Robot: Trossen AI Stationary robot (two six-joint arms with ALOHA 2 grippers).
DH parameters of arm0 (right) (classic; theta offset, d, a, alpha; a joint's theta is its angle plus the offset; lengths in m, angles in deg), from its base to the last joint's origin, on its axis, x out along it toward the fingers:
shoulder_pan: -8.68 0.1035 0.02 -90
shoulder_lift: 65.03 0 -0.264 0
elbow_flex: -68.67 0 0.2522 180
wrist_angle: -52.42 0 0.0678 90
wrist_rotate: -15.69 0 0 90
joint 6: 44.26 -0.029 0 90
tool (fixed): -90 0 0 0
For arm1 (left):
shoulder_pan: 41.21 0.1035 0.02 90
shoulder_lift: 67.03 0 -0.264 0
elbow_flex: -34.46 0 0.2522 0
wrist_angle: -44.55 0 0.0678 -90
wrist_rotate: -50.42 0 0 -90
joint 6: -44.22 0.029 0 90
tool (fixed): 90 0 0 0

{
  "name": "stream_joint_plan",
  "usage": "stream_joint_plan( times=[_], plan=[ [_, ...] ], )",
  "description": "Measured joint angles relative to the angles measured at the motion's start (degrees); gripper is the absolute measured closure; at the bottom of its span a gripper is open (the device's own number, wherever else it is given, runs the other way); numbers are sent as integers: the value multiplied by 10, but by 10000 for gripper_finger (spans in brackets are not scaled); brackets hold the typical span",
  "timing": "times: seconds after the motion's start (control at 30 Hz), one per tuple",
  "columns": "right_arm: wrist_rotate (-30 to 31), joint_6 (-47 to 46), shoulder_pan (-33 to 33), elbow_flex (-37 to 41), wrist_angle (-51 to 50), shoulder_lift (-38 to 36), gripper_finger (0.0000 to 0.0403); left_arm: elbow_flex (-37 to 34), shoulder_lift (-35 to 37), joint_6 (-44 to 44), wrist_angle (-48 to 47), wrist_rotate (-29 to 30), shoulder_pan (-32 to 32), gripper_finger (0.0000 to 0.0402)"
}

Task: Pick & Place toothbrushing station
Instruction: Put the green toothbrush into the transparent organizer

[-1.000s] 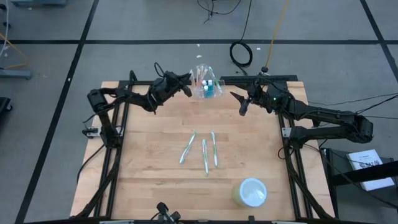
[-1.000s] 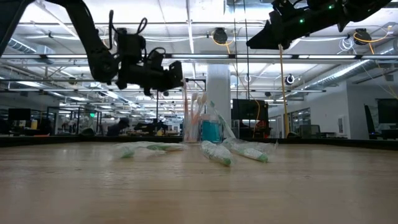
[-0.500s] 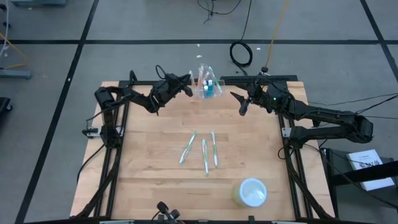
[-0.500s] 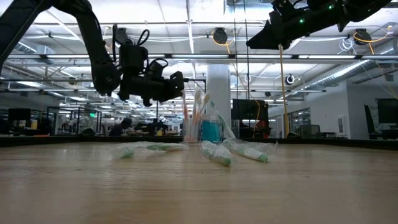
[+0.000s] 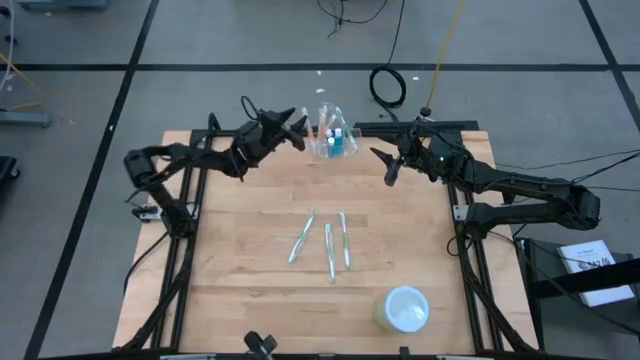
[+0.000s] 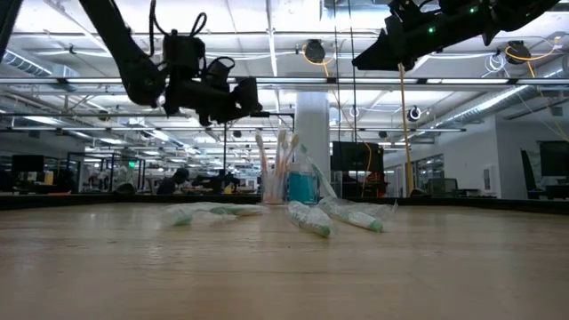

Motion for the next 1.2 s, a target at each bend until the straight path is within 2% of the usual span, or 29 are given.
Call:
stream_joint_plan(
  times=[0.07,0.17,0.3,0.4,0.47,0.6,0.67,0.8,0.93,1.13,1.2],
  plan=[
    [0,0,0,0,0,0,227,0,33,28,-63,-6,-10,149],
    [0,0,0,0,0,0,227,1,94,59,-210,-11,-48,137],
    [0,0,0,0,0,0,227,37,165,42,-487,-11,-119,141],
    [-5,0,0,0,-2,0,227,55,179,39,-613,-6,-178,150],
    [-53,-4,0,0,-8,1,227,57,181,42,-636,-5,-211,156],
    [-191,-14,10,0,-14,22,227,59,191,4,-620,15,-251,163],
    [-210,-20,21,0,-29,35,227,59,189,-19,-616,23,-262,166],
    [-202,-1,40,0,-74,52,227,60,173,-65,-615,7,-277,167],
    [-166,2,56,0,-88,54,227,59,139,-131,-619,-65,-287,167],
    [-163,7,65,0,-68,53,227,59,73,-226,-735,-155,-334,167],
    [-163,11,65,0,-68,53,227,59,56,-260,-743,-188,-355,167]
  ],
)
